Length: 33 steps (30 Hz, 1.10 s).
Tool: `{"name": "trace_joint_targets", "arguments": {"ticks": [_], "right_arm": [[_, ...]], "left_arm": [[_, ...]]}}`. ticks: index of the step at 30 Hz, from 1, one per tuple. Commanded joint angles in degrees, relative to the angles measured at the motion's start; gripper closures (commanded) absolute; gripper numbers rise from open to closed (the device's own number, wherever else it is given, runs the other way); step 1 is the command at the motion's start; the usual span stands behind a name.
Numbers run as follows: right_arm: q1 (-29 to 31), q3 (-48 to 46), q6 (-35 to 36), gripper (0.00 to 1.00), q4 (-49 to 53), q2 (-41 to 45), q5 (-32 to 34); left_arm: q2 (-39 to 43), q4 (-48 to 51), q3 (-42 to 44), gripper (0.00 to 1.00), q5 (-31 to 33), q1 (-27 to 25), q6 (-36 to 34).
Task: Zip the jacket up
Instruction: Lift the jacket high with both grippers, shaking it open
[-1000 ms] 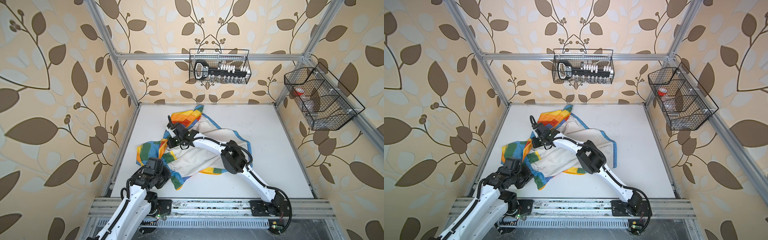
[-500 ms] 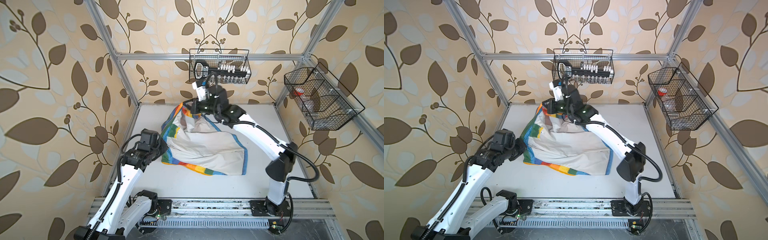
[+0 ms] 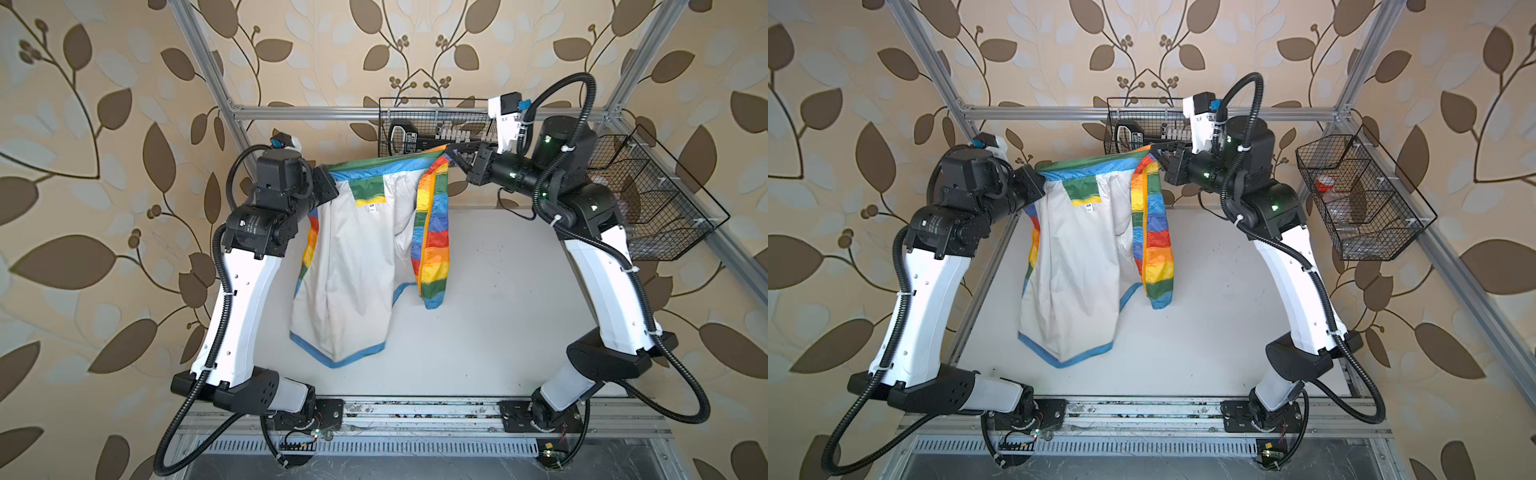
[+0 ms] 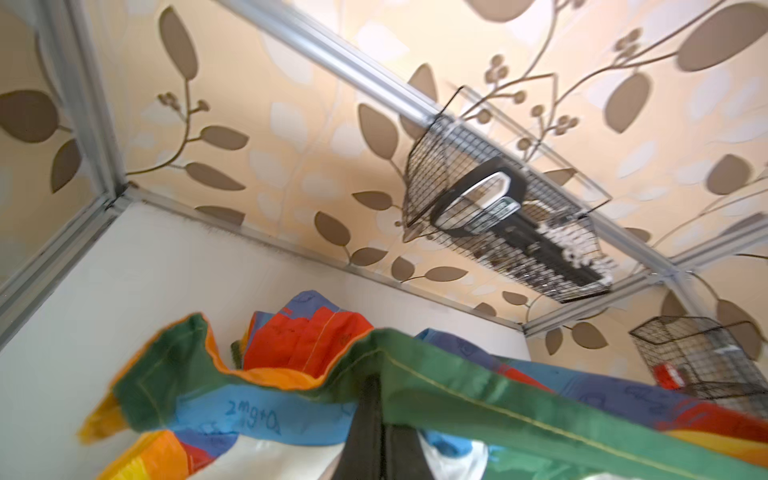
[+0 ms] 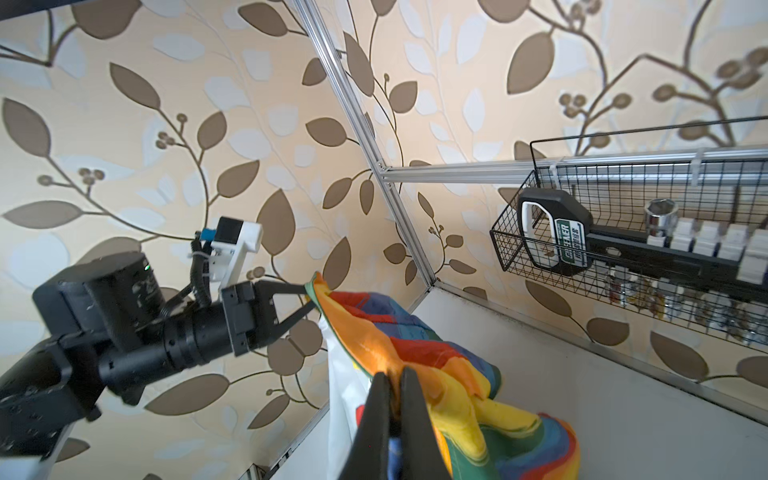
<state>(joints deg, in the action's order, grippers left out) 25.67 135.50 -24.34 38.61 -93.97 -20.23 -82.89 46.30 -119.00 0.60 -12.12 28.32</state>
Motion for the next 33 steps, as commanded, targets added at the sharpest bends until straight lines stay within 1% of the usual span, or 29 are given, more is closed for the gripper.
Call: {"name": "trace_joint_targets", "arguments": {"ticks": [1, 6, 10, 13, 16, 20, 24, 26, 29, 33], "right_arm": [[-1.6, 3.1, 0.9, 1.0, -1.8, 6.3, -0.3], [-1.6, -3.0, -2.6, 1.0, -9.7, 14.4, -4.6], [-1.6, -8.0, -6.3, 1.0, -14.2, 19.7, -6.4], [-1.6, -11.1, -7.9, 1.0, -15.6, 23.1, -6.5], [-1.6, -13.4, -8.7, 1.0, -15.4, 26.0, -5.4], [-1.6, -12.1, -6.4, 1.0, -8.3, 25.7, 0.6], [-1.7, -13.6, -2.5, 1.0, -2.6, 23.1, 8.0], [-2.0, -15.6, -0.8, 1.0, -1.6, 21.0, 10.9], [-3.1, -18.7, 0.0, 1.0, -1.9, 17.3, 13.0], [-3.8, -21.2, 1.6, 1.0, -1.9, 10.9, 18.9]], "left_arm": [[1.3, -1.2, -6.2, 1.0, -0.9, 0.9, -0.3], [6.8, -6.8, -4.6, 1.0, -2.5, 0.9, 2.2], [12.7, -9.9, -0.5, 1.0, -0.3, 1.0, 2.9], [15.8, -10.7, 1.1, 1.0, 1.0, 1.0, 2.8], [16.9, -10.0, 0.6, 1.0, 1.2, 0.9, 2.8], [15.0, -7.2, -1.1, 1.0, 2.4, 1.0, 2.0], [11.8, -7.7, 2.1, 1.0, 3.2, 1.0, 0.9], [9.7, -9.0, 5.9, 1.0, 4.1, 0.9, 0.0], [5.0, -10.9, 9.0, 1.0, 6.1, 0.9, -1.6], [-3.4, -13.3, 10.7, 1.0, 10.4, 0.9, -3.2]]}}
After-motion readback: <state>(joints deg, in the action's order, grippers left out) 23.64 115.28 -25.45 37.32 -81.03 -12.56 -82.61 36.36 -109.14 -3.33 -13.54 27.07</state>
